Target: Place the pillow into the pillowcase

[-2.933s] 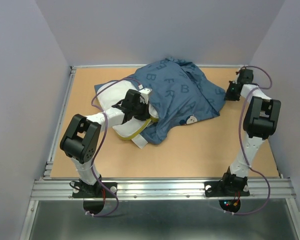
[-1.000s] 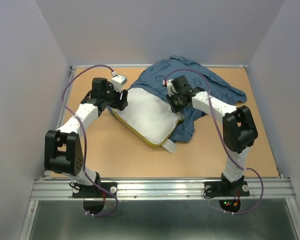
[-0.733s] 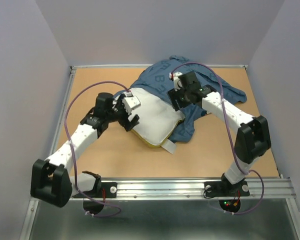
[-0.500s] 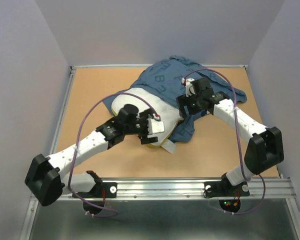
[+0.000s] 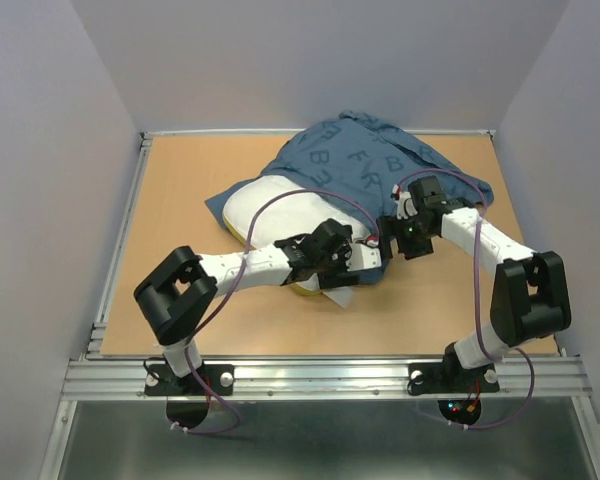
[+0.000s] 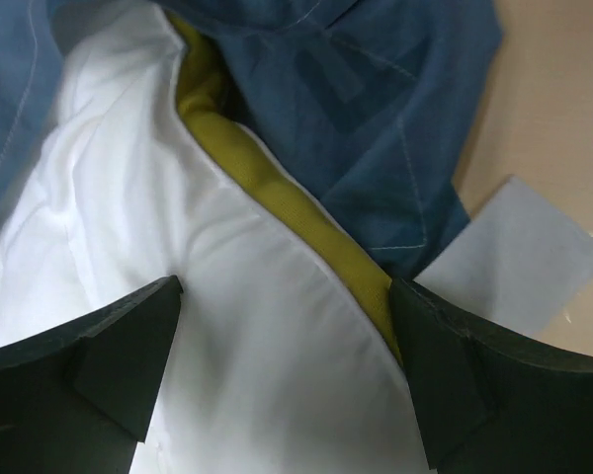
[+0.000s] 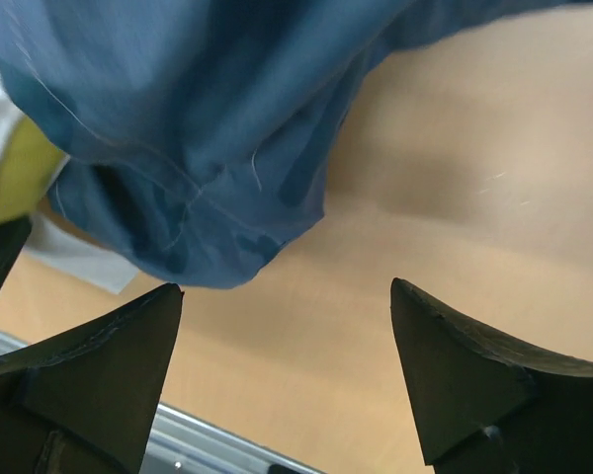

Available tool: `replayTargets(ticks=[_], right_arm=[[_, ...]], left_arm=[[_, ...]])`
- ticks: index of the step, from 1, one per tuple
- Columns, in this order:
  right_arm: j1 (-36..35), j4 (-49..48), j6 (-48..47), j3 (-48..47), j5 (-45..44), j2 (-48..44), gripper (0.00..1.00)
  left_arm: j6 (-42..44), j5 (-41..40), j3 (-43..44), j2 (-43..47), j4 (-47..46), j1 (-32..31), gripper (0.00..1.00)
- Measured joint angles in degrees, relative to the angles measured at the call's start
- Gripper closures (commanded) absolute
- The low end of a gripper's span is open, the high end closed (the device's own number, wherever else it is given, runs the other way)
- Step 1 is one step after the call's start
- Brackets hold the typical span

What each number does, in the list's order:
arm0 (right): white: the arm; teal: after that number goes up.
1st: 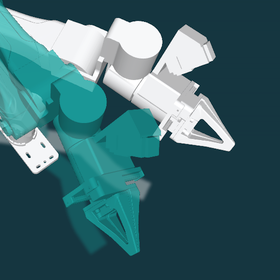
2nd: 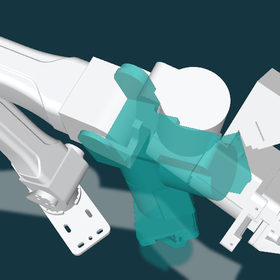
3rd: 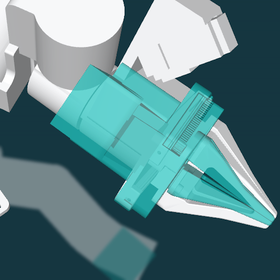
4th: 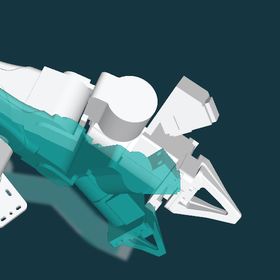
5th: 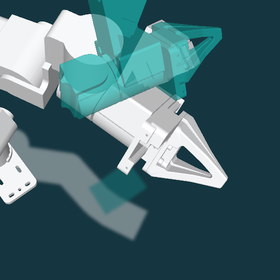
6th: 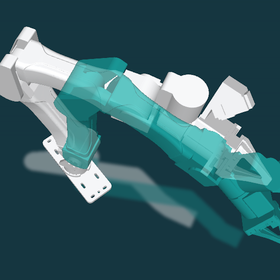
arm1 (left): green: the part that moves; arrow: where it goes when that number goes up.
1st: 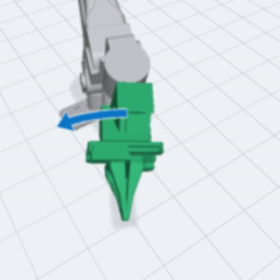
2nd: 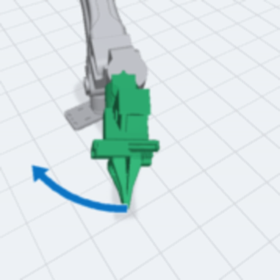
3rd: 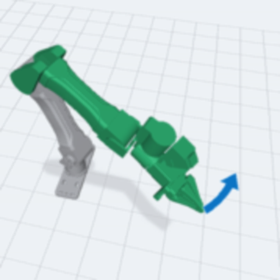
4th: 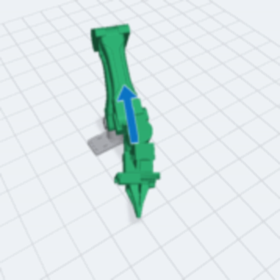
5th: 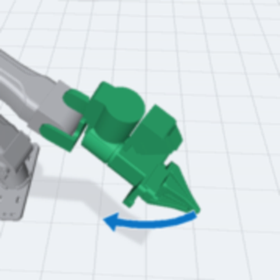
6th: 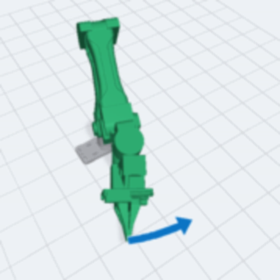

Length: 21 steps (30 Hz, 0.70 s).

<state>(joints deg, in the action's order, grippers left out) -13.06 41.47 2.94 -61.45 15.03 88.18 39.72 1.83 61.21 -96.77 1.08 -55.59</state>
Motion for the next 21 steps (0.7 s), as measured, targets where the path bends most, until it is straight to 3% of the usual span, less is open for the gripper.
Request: replayTargets(ticks=[2,3,5,6,7,12,15,16,18,21], right_arm=[[0.24,-0.87,0.72,2.23,2.45,0.04,0.06],[0.31,-1.68,1.18,3.67,3.48,0.09,0.05],[0.35,-3.04,2.03,5.68,5.01,1.09,0.05],[0.35,-4.42,2.82,6.73,5.6,2.19,0.05],[0.35,-5.35,3.28,7.34,5.95,3.04,0.06],[0.44,-11.58,6.84,7.67,9.51,5.16,0.19],[0.48,-17.73,9.97,8.2,10.64,5.38,0.49],[0.59,-19.69,10.82,8.26,11.1,5.38,0.75],[0.61,-22.93,12.35,8.24,12.31,5.27,1.0],[0.59,-25.64,14.05,6.54,17.57,4.81,1.0]], left_arm=[[-1.79,-2.4,0.17,-1.81,-0.76,0.04,0.2],[-2.86,-3.78,0.5,-2.95,-0.87,0.02,0.38],[-4.55,-5.2,1.7,-4.5,-0.59,-0.15,0.59],[-6.36,-5.49,2.86,-5.46,0.07,0.02,0.85],[-7.5,-5.57,3.98,-6.16,0.63,0.26,0.97],[-17.05,4.35,9.27,-7.06,3.72,6.95,1.0],[-24.17,13.4,10.4,-6.6,3.56,13.46,1.0],[-26.53,16.39,10.4,-6.12,3.39,15.47,1.0],[-32.54,22.32,10.38,-4.57,1.95,19.54,1.0],[-40.33,27.45,10.47,-1.73,-2.49,23.04,1.0]])
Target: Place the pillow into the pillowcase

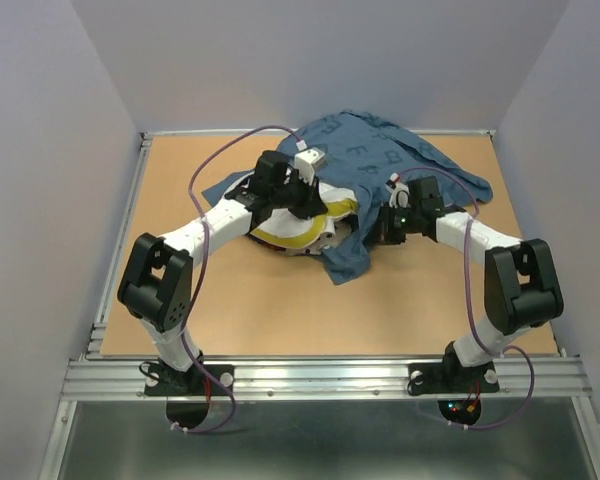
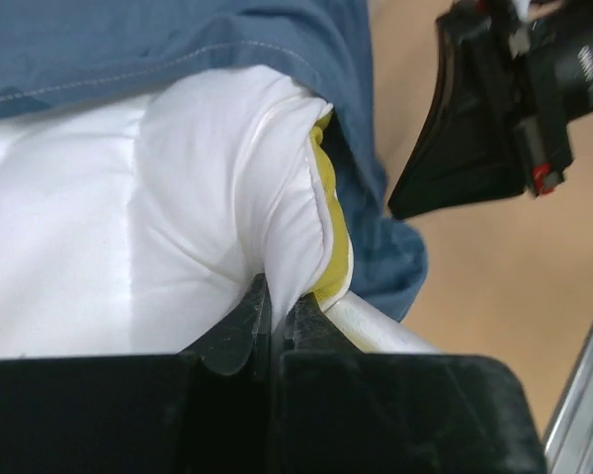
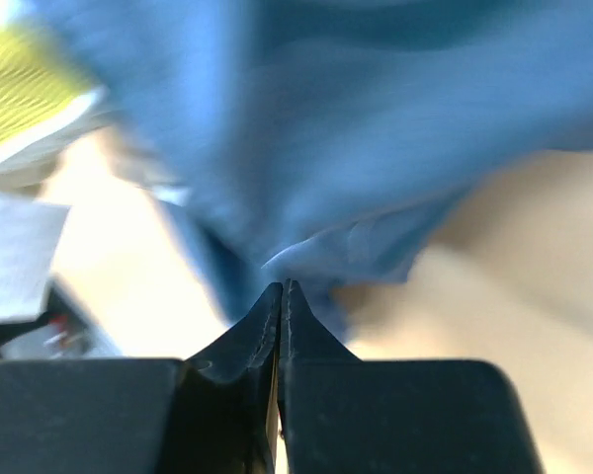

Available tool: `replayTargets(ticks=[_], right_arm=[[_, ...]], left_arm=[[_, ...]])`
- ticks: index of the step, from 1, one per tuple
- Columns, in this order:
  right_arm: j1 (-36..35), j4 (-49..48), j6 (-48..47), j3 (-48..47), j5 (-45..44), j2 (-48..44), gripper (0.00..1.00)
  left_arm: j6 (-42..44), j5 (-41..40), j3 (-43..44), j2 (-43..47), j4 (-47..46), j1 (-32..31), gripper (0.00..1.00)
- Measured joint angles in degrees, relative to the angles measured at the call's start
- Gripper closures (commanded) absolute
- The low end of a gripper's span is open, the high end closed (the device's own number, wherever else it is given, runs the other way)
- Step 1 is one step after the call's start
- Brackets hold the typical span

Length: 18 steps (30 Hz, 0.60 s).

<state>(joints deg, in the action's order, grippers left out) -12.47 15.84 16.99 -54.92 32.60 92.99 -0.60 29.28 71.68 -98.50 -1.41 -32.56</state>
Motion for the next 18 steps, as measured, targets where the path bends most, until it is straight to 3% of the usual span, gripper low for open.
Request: replayTargets(ticks=[6,10,15,18], right_arm=[[-2.19,-0.15,-0.5,-4.55,15.89,-7.17,1.0],[-4.48,7.45,-6.54,-9.14,26.88,-14.58,1.0],[-4.52,16.39,-12.44,-10.08,34.18,-16.76,0.99],[-4.37,20.72,-13.79,-10.03,31.19,-16.2,0.54]], left_arm=[[-12.31,2.93,5.4,0.52,-7.41,0.98,1.0],[-16.17,0.55,8.68,-0.79,-11.34,-0.26,1.0],[-18.62,-4.11,7.19,-2.95,-14.49,-3.37,1.0],[-21.18,-5.49,4.37,-5.88,-16.68,-5.53,1.0]])
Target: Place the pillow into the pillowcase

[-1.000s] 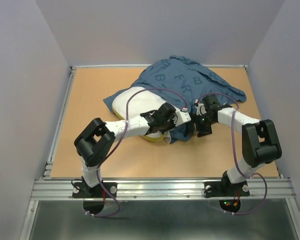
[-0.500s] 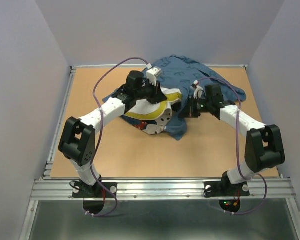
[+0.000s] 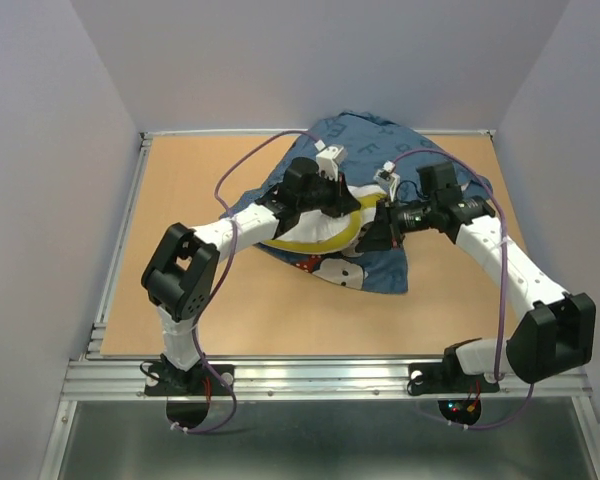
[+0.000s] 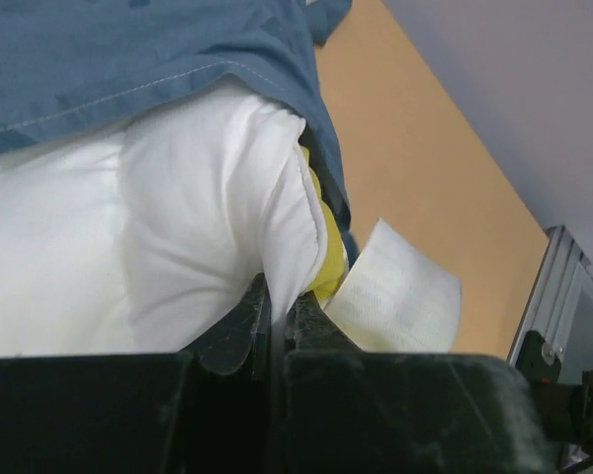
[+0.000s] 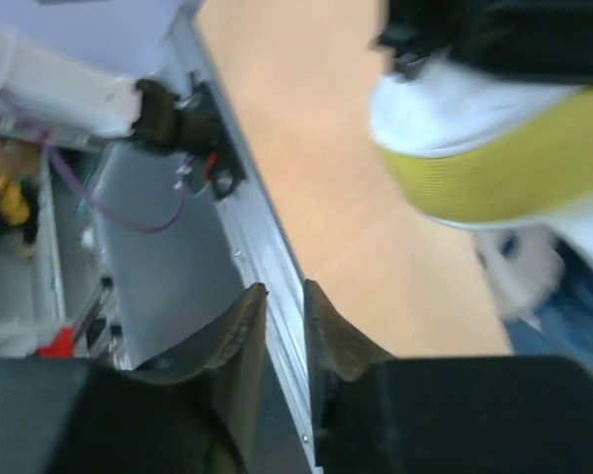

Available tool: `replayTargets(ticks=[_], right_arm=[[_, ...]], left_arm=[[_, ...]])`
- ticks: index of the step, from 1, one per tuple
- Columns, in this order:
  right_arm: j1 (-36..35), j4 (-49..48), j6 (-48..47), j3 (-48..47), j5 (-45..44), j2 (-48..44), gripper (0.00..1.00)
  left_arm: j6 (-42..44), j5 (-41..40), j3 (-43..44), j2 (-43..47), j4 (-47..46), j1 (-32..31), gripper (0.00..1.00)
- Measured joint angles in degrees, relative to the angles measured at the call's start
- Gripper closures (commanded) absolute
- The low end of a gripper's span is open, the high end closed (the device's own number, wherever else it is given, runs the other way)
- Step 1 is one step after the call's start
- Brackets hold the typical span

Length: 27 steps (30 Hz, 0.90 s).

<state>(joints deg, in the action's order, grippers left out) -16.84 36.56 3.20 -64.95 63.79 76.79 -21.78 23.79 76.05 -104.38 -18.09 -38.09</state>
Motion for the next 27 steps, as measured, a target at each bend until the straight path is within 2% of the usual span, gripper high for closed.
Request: replayTargets(ticks=[1,2,4,6,10,18,22,24,25,27], right_arm=[[0.48,0.87,-0.37,0.0,-2.86,-0.24,0.32],[1.68,1.46,0.02,0.13,-6.36,-0.98,0.23],[4.7,0.68,0.02,1.84,-14.1,-3.78,0.07],[7.67,-2.01,0.94,5.51,-22.47,-8.28,0.0],[9.16,-7.17,1.29,14.43,-35.26,-12.39,0.0],[9.27,-19.93,4.83,22.47,-48.89,1.79,0.0],[9.29,-25.83,7.67,22.67,-49.35,5.88,0.02],[9.29,-29.44,9.31,23.19,-47.65,6.86,0.11],[9.29,-31.58,10.27,23.19,-45.75,7.93,0.28],[9.29,-35.45,12.22,23.15,-41.94,10.54,0.52]], left_arm=[[-0.55,-0.13,-1.05,-0.68,-0.57,-0.35,1.0],[-1.29,0.11,-2.64,-1.18,-0.9,-0.48,1.0],[-2.32,0.9,-4.98,-1.51,-1.01,-0.04,1.0],[-2.91,2.36,-5.84,-1.51,-1.11,0.83,1.0],[-3.45,4.02,-5.81,-1.4,-2.75,2.14,1.0],[-3.63,4.48,-5.64,-1.09,-3.02,2.23,1.0],[-3.63,4.5,-5.62,-1.05,-3.02,2.23,1.0],[-3.63,4.48,-5.51,-1.03,-3.04,2.23,1.0],[-3.63,4.5,-5.42,-1.03,-3.06,2.23,1.0],[-3.63,4.5,-5.01,-1.05,-3.08,2.27,1.0]])
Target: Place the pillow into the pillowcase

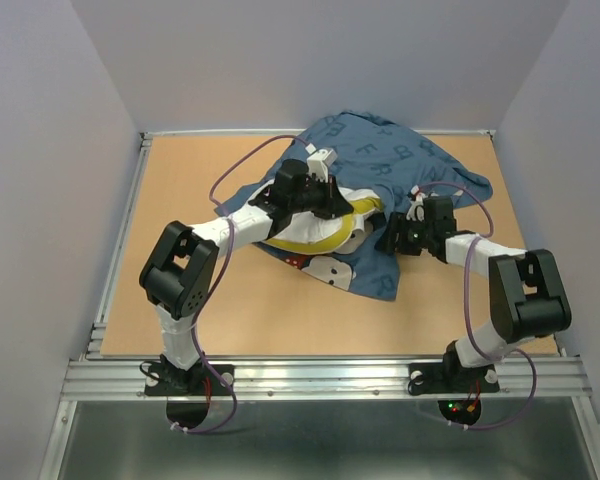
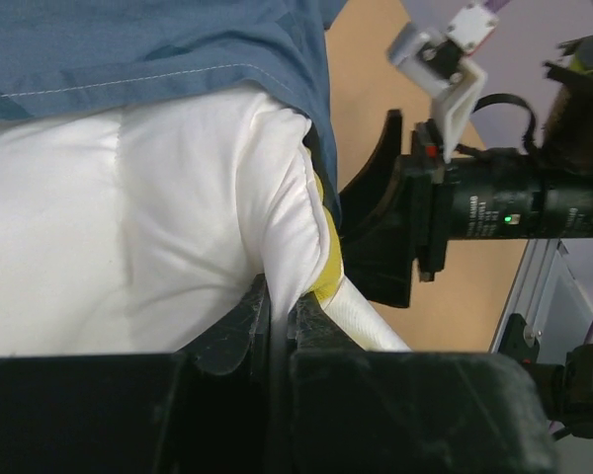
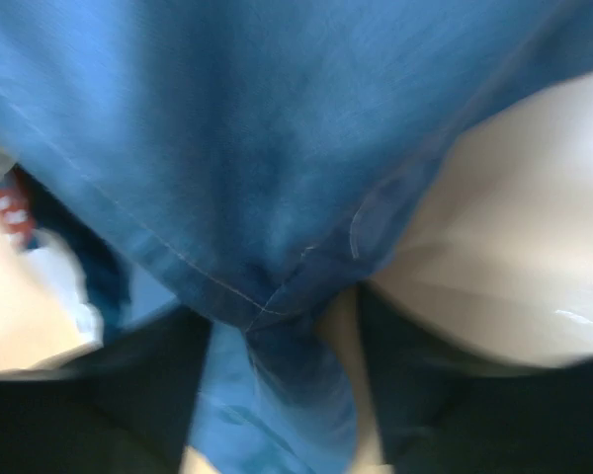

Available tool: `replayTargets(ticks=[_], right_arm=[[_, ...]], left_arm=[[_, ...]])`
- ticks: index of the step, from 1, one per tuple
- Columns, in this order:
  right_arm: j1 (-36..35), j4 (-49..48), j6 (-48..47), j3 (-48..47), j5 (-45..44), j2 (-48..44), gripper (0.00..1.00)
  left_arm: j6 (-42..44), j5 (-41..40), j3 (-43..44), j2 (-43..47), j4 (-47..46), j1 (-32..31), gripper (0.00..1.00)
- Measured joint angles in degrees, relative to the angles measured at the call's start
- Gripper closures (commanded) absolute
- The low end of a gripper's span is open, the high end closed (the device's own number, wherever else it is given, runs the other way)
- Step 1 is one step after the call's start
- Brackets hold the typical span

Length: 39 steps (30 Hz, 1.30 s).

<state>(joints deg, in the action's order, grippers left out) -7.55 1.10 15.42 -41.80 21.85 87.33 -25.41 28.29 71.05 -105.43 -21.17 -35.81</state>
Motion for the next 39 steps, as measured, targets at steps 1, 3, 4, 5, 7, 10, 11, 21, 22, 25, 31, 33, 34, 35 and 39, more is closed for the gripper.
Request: replayTargets(ticks=[1,3,4,5,7,10,11,21,22,25,31,33,34,35,39], right_arm=[[0.0,-1.05,0.5,-0.02,2.03,1.14,0.83],[-0.26,-2.49,3.08,-0.04,6.86,3.96,0.99],[-0.79,-2.58,4.35,-0.04,8.87,4.24,0.99],[-1.27,-2.67,4.83,-0.04,10.12,4.15,0.99],[-3.48,-2.86,6.4,-0.22,13.38,1.16,1.0],[-5.38,-2.62,8.48,-3.96,19.74,-6.62,0.99],[-5.4,-2.47,8.79,-5.75,21.62,-9.25,0.99],[-5.22,-2.34,9.31,-9.7,32.59,-19.78,0.99],[-5.22,-0.59,9.2,-9.07,32.61,-19.3,0.99],[-5.14,6.38,8.83,-6.75,30.82,-18.43,0.99],[-5.18,9.99,7.17,-6.21,29.79,-18.32,0.99],[-5.22,9.9,6.4,-8.26,31.15,-16.79,0.99],[-5.31,9.44,6.23,-10.62,32.13,-14.71,0.99],[-5.51,8.7,6.14,-12.46,32.76,-13.11,0.99],[-6.56,2.86,7.02,-20.5,34.05,-7.93,0.99]], left_arm=[[-0.11,0.48,0.35,0.02,-0.02,0.09,1.0],[-0.63,1.84,1.22,0.02,-0.15,0.35,1.0],[-1.07,2.49,1.73,0.0,-0.44,0.57,1.0],[-1.57,2.91,2.32,0.0,-0.63,0.76,1.0],[-3.3,3.5,3.65,-0.15,-1.97,1.6,1.0],[-5.03,3.69,6.58,-0.5,-2.45,3.15,1.0],[-5.27,3.65,8.96,-0.59,-2.01,4.04,1.0],[0.57,-3.39,5.7,2.01,-4.5,-1.75,1.0],[0.28,-3.3,5.11,-0.09,-4.68,-2.89,1.0],[-2.25,-3.13,5.81,-9.79,-6.1,-4.85,1.0],[-4.9,-2.73,11.39,-13.29,-4.09,-1.33,1.0],[-4.9,-3.13,14.75,-11.15,-1.46,1.66,1.0],[-4.92,-3.28,16.7,-9.75,0.07,3.74,1.0],[-4.96,-3.54,19.74,-8.07,2.58,6.75,1.0],[-2.38,-5.55,24.98,1.44,7.8,16.35,1.0]])
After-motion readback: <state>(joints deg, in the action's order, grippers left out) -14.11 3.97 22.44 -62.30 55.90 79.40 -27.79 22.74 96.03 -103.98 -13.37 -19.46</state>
